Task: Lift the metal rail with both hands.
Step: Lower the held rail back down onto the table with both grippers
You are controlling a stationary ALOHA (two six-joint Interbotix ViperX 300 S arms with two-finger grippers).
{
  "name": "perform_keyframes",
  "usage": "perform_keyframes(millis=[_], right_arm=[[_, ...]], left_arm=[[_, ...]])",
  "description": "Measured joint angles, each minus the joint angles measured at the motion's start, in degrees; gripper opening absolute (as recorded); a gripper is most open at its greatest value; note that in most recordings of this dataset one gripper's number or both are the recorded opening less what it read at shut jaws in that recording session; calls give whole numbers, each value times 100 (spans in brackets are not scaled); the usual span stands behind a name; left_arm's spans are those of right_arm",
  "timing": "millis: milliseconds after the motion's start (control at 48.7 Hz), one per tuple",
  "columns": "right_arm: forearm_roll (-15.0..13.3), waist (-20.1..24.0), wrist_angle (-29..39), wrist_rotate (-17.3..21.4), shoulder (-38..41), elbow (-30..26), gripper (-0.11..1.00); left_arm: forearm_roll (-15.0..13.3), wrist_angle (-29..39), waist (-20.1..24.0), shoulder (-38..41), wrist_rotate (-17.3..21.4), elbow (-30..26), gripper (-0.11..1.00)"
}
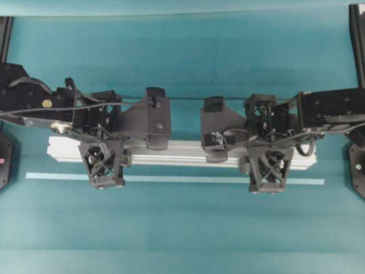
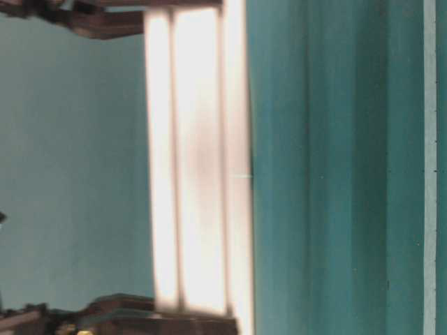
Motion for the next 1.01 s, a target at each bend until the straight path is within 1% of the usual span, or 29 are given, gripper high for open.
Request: perform_keyframes(millis=[144, 308, 472, 574, 821, 1005], right_arm=[[0, -9, -501, 0, 35, 316, 39], [0, -9, -888, -9, 141, 501, 39], [-9, -26, -1090, -26, 308, 615, 39], [0, -53, -1222, -26, 439, 668, 39], [0, -88, -1468, -35, 650, 791, 39], [0, -132, -1626, -44, 659, 870, 39]], left_arm=[[0, -325, 9, 0, -35, 264, 36], [9, -580, 9, 44, -53, 536, 36], [9, -967, 9, 141, -53, 721, 36], [9, -1230, 9, 255, -141, 800, 36], [9, -1512, 18, 483, -167, 958, 36], [18, -1837, 70, 510, -167, 1248, 36]])
